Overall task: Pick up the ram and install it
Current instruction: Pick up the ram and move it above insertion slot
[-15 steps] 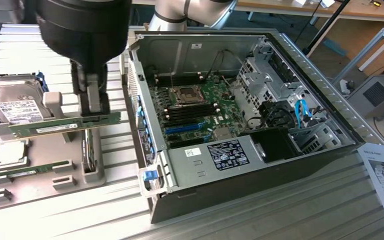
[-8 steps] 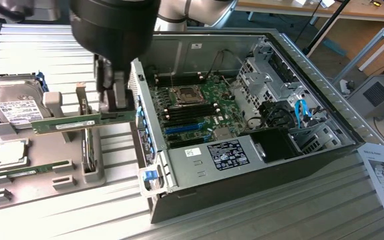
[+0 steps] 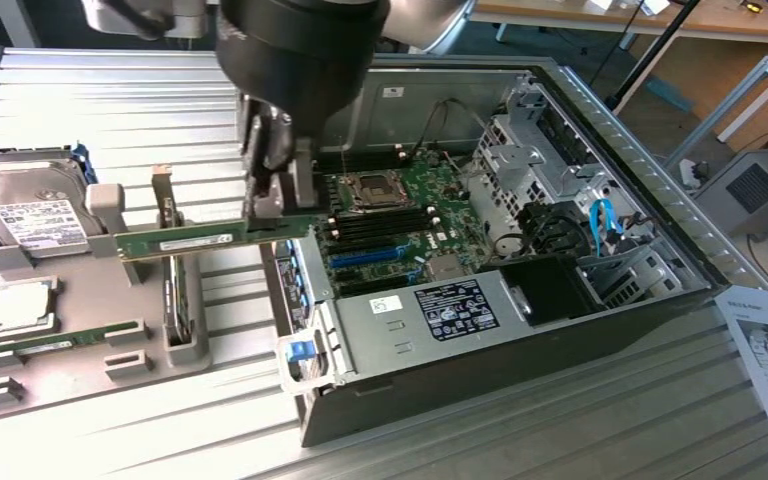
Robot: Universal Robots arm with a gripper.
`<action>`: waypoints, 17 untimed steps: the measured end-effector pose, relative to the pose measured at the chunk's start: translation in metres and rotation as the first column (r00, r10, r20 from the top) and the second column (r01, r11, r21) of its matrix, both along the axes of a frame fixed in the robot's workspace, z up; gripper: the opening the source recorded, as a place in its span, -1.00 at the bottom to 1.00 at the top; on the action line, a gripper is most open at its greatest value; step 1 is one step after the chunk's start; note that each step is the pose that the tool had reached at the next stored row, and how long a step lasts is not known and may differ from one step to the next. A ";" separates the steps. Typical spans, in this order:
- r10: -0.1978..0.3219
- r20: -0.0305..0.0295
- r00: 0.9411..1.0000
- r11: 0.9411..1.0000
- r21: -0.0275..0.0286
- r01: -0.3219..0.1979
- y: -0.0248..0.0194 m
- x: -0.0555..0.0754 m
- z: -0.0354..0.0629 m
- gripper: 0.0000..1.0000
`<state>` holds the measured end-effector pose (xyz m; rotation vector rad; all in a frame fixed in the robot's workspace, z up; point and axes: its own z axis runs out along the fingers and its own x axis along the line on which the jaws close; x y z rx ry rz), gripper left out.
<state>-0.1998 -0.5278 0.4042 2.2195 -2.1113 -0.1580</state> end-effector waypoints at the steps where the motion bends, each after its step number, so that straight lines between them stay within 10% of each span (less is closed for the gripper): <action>1: 0.000 -0.002 1.000 1.000 0.000 0.000 0.0000 0.003 0.0001 -0.76; 17: 0.000 -0.025 1.000 1.000 0.000 0.000 -0.0006 0.060 0.0007 -0.76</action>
